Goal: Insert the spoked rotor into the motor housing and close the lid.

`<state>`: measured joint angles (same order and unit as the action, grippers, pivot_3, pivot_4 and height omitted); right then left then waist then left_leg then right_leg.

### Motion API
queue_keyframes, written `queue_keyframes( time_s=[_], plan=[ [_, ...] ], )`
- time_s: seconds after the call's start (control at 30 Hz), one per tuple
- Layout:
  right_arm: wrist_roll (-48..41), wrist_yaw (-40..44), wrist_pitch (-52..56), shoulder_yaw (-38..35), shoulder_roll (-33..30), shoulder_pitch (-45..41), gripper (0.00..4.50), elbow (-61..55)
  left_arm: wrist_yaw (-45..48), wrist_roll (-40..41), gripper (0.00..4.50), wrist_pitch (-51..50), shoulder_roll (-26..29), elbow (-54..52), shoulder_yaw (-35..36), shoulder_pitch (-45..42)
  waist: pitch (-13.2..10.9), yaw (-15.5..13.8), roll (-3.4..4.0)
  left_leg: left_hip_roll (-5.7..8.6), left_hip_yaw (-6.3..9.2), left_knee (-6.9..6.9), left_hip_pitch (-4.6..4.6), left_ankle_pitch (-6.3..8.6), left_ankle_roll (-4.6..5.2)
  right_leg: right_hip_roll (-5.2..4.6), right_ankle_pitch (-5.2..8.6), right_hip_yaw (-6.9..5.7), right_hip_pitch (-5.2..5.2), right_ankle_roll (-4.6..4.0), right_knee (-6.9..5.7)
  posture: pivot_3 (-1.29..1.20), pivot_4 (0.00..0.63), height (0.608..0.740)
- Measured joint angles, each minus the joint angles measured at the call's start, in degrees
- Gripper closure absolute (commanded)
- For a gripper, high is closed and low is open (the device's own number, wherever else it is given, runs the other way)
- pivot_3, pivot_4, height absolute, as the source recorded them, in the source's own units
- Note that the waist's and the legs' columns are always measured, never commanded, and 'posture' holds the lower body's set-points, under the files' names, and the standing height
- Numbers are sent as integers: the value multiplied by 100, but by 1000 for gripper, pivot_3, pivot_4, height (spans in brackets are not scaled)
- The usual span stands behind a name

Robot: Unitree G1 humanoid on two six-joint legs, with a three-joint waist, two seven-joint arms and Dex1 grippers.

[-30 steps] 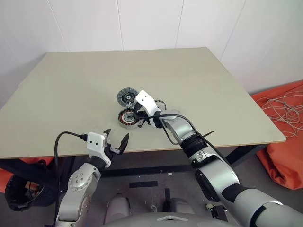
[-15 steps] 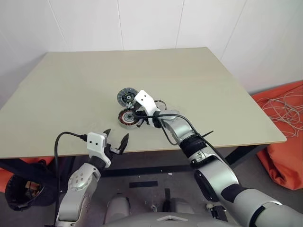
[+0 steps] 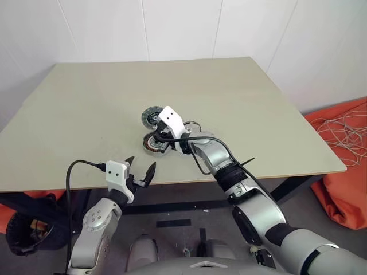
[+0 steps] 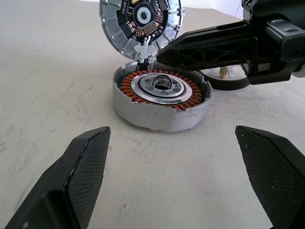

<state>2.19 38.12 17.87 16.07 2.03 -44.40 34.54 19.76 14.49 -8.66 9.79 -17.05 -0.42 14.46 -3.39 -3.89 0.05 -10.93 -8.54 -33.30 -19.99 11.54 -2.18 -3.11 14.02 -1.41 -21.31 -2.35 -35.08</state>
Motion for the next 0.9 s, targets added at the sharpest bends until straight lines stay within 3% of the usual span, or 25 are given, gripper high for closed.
queue_keyframes(
  time_s=[0.9],
  plan=[
    [99,-344,-515,-21,21,-374,4493,1197,-27,0,0,-77,-15,-165,-3,43,0,1,0,0,-1,0,0,0,0,0,1,0,0,-2,-4,0,0,740]
  ],
)
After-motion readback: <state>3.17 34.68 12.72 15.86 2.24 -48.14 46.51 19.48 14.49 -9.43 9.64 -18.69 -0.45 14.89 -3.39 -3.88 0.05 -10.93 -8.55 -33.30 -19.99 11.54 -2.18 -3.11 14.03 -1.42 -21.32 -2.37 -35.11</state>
